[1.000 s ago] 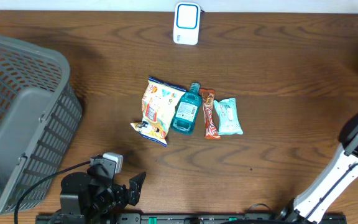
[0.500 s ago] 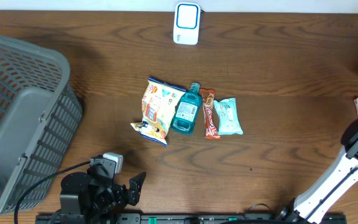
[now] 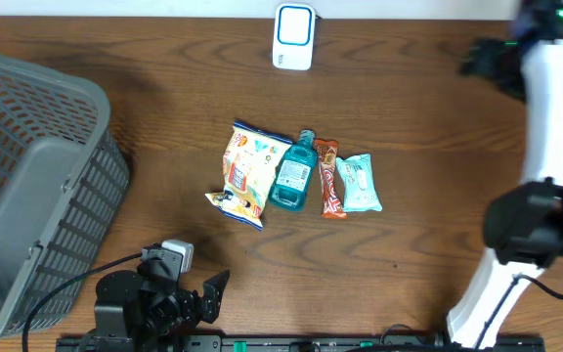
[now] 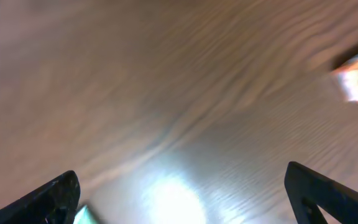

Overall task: Scan the item barcode
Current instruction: 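Move the tissue pack to the table's right edge and release it, then reach the right gripper to the mint-green wipes pack and grasp it, then lift the wipes pack and carry it toward the scanner, then hold the wipes pack over the white scanner with the right gripper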

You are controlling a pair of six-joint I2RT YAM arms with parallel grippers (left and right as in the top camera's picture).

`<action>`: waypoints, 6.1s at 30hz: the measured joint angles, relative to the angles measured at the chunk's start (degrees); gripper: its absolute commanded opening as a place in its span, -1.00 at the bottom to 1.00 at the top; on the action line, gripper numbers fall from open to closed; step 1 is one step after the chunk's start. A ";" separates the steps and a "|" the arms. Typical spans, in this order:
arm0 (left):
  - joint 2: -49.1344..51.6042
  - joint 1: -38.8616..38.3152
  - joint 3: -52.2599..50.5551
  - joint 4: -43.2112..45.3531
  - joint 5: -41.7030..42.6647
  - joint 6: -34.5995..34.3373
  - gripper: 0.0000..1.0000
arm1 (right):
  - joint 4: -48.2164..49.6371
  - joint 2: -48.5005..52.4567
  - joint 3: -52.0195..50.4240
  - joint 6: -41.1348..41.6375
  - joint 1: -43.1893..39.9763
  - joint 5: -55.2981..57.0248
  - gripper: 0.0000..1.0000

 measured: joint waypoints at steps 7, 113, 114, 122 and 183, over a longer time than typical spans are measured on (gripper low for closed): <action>0.00 0.00 0.00 0.00 0.00 0.00 0.96 | -8.63 0.04 -0.42 0.79 14.71 1.33 0.98; 0.00 0.00 0.00 0.00 0.00 0.00 0.96 | 17.79 -11.13 -56.57 -74.62 15.63 -94.84 -0.98; 0.00 0.00 0.00 0.00 0.00 0.00 0.96 | 17.77 -11.13 -56.57 -74.95 15.65 -95.10 -0.98; 0.00 0.00 0.00 0.00 0.00 0.00 0.96 | 17.84 -11.13 -56.59 -69.64 15.67 -96.32 -0.98; 0.00 0.00 0.00 0.02 -0.02 0.00 0.95 | 49.66 1.99 -21.49 -12.31 23.93 -33.00 -0.98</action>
